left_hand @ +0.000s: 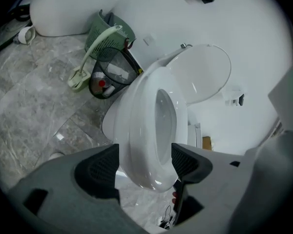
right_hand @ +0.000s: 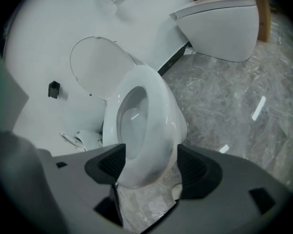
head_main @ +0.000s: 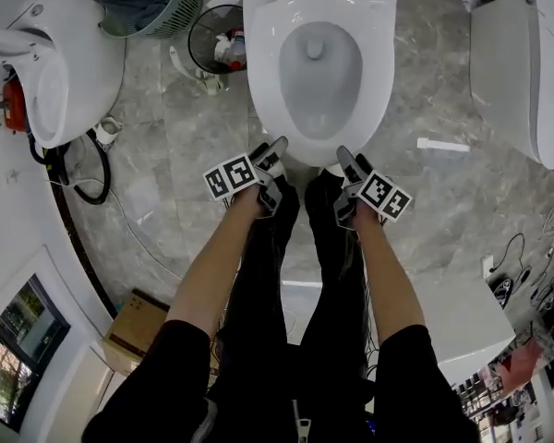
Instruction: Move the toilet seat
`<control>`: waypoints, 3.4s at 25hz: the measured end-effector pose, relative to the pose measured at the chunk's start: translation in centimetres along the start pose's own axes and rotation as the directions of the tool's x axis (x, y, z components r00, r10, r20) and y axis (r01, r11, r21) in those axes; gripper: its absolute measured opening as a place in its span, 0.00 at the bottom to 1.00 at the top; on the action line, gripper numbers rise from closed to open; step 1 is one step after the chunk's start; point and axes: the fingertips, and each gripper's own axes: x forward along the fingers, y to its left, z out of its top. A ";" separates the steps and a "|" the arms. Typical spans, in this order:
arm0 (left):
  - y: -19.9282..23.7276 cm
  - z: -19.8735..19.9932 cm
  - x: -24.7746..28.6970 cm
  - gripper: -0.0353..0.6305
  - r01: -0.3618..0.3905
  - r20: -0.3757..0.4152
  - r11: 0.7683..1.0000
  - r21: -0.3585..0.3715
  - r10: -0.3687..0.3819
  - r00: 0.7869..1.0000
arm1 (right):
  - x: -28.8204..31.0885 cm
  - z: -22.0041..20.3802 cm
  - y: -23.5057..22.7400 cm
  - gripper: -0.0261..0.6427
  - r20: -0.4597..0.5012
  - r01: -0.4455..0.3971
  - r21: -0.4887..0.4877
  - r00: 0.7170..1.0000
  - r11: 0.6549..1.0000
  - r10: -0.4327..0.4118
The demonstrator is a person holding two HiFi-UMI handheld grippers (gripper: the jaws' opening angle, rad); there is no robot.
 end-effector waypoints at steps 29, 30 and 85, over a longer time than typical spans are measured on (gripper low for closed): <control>-7.6 1.1 -4.8 0.26 0.065 0.040 0.995 -0.080 -0.062 0.997 | -5.5 3.6 5.3 0.27 -0.013 -0.084 0.226 0.996 0.970 0.089; -8.6 1.4 -5.3 0.26 0.072 0.041 0.995 -0.074 -0.069 0.997 | -6.2 4.1 6.1 0.26 -0.015 -0.101 0.225 0.994 0.969 0.107; -43.6 32.0 -6.7 0.35 0.270 0.016 0.772 0.575 -0.341 0.940 | -7.6 40.2 39.3 0.42 0.156 -0.389 -0.127 0.900 0.912 0.406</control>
